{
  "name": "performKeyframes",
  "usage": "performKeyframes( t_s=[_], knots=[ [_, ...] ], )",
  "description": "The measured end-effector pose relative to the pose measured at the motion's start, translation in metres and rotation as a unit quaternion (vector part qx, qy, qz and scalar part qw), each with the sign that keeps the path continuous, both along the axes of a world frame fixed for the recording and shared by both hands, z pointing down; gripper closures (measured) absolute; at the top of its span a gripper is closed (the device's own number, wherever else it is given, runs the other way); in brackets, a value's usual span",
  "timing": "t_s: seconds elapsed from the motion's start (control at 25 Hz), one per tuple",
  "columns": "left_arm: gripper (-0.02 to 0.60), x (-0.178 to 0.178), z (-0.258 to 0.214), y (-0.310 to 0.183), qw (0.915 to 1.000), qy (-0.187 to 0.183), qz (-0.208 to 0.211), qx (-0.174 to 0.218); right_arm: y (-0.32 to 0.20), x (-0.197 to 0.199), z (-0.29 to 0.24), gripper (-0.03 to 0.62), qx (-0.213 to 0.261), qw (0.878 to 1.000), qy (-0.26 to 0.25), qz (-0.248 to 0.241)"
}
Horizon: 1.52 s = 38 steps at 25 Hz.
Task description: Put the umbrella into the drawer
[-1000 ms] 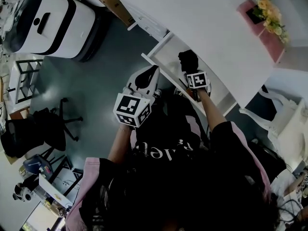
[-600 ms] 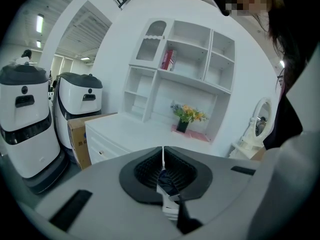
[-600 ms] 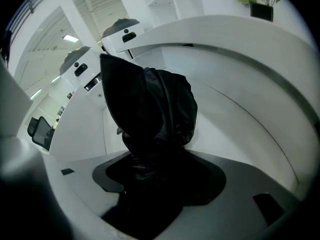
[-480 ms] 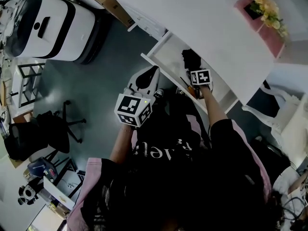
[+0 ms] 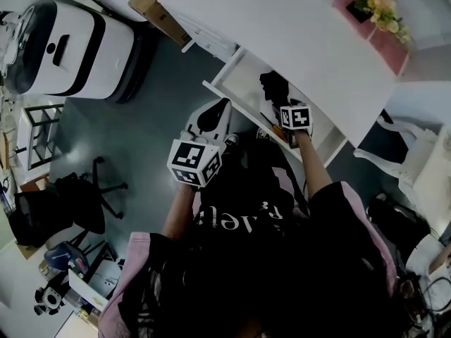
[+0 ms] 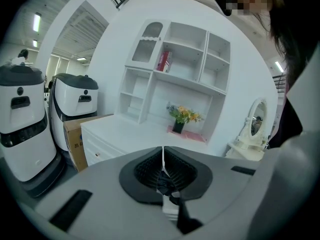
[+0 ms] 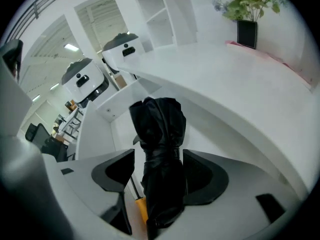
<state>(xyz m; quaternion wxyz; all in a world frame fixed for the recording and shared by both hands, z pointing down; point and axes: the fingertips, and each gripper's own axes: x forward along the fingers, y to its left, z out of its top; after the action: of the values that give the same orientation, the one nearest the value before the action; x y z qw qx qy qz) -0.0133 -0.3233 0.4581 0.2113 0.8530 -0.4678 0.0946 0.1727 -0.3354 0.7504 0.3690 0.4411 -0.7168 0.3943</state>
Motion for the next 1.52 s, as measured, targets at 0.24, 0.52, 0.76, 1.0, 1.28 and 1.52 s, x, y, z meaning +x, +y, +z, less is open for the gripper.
performKeyframes(
  t_s=[0.24,0.52,0.76,1.0,1.28,1.52],
  knots=[
    [0.558,0.006,-0.005,0.001,0.9995,0.01,0.029,0.008,0.006,0.0,-0.056,0.306,0.064,0.997,-0.034,0.029],
    [0.558,0.017,-0.011,0.0,0.9971,0.024,0.07,0.015,0.018,0.002,-0.132,0.306,0.14,0.985,-0.075,0.073],
    [0.558,0.021,-0.022,0.005,0.9925,0.035,0.115,0.023,0.022,-0.017,-0.207,0.306,0.222,0.971,-0.062,0.061],
    [0.558,0.021,-0.036,0.017,0.9836,0.038,0.17,0.046,0.044,-0.046,-0.264,0.307,0.287,0.953,-0.065,0.075],
    [0.558,0.014,-0.032,0.046,0.9707,0.053,0.231,0.04,0.096,-0.073,-0.275,0.307,0.308,0.941,-0.05,0.129],
    [0.558,0.023,-0.022,0.069,0.9616,0.073,0.264,0.016,0.137,-0.092,-0.266,0.309,0.282,0.947,-0.04,0.146]
  ],
)
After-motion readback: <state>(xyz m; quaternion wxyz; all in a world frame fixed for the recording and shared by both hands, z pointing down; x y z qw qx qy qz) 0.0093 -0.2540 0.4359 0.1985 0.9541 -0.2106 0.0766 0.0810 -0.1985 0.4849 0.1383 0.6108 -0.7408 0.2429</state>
